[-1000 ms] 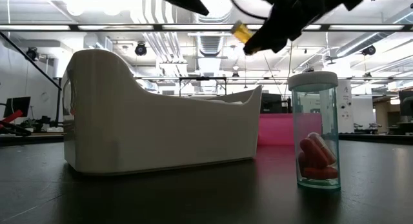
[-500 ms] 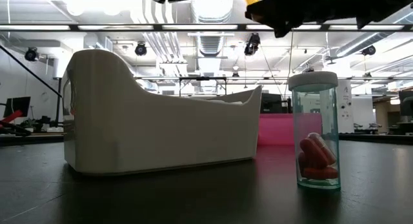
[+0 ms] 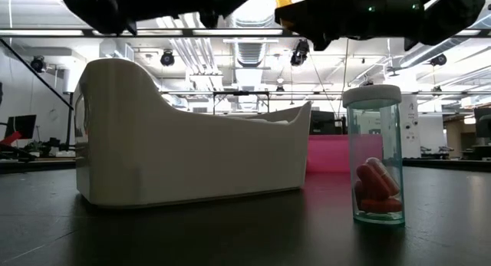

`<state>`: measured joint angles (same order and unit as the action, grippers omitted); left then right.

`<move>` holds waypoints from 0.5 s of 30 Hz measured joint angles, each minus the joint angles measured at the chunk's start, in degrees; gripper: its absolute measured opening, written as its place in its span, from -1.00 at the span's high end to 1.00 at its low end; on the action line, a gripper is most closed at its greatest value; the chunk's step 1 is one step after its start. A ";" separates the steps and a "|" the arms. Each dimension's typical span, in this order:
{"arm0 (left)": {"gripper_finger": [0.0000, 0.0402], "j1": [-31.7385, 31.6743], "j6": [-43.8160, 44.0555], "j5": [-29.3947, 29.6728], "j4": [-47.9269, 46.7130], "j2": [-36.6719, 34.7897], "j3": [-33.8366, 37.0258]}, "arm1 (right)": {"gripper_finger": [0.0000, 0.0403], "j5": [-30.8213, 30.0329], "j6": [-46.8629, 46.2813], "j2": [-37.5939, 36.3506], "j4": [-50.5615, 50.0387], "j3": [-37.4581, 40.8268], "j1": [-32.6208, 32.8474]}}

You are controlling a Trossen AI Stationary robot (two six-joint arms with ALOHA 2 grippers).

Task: Pick and place medicine bottles into bin by pill shape (circle, oval)
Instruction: Put the yellow tablet bottle into the red bin

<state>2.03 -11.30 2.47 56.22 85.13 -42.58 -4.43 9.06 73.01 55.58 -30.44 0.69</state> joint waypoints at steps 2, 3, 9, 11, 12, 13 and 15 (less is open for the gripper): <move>-0.06 -0.13 0.91 0.09 0.56 1.52 -0.12 | 0.52 -0.30 0.00 0.42 0.58 -0.11 -0.04; -0.06 -0.21 1.40 0.13 1.00 2.42 -0.44 | 0.52 -0.33 0.00 0.44 0.48 -0.11 -0.04; -0.06 -1.20 5.04 0.71 8.11 7.81 -1.59 | 0.52 -0.28 0.00 0.29 0.47 -0.15 0.02; -0.06 -1.38 5.13 0.88 9.12 9.20 -2.56 | 0.52 -0.26 -0.13 0.29 0.48 -0.15 0.02; -0.06 -1.43 5.13 0.88 9.15 9.67 -3.08 | 0.52 -0.28 -0.28 0.29 0.45 -0.15 0.02; -0.06 -1.37 5.13 0.86 9.18 10.22 -3.57 | 0.52 -0.26 -0.46 0.29 0.41 -0.15 0.02; -0.06 -1.31 5.12 0.84 9.37 11.42 -5.07 | 0.52 -0.28 -0.44 0.29 0.43 -0.15 0.00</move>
<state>0.73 -6.18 3.31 65.59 96.55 -47.66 -4.71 8.62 73.30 56.01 -30.59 0.69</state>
